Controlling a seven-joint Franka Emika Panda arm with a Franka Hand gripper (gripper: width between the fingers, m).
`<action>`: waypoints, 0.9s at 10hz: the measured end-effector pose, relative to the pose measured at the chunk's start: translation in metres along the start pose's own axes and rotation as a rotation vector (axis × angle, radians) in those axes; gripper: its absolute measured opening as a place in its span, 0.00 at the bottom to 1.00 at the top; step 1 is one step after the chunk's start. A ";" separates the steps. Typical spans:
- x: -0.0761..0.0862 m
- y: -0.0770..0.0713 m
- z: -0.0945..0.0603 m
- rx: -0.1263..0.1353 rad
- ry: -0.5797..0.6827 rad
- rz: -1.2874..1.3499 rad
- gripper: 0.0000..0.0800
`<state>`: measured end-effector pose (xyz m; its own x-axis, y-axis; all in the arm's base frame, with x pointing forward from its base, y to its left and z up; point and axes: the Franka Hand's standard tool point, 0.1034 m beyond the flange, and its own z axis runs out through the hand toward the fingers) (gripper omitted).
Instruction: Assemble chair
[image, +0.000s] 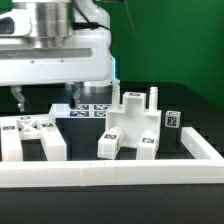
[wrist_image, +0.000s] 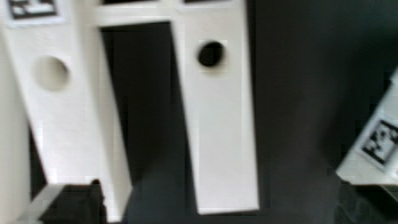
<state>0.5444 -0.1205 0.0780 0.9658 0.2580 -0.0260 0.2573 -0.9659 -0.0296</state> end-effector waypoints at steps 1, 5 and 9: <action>-0.006 0.010 0.001 0.002 -0.001 -0.063 0.81; 0.002 0.002 0.006 -0.010 0.010 0.005 0.81; 0.009 -0.007 0.025 -0.014 0.001 -0.009 0.81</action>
Offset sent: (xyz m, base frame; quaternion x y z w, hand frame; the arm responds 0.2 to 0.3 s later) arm 0.0000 0.0000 0.0000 0.0000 0.0000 0.0000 1.0000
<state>0.5507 -0.1110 0.0533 0.9636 0.2663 -0.0244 0.2660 -0.9638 -0.0157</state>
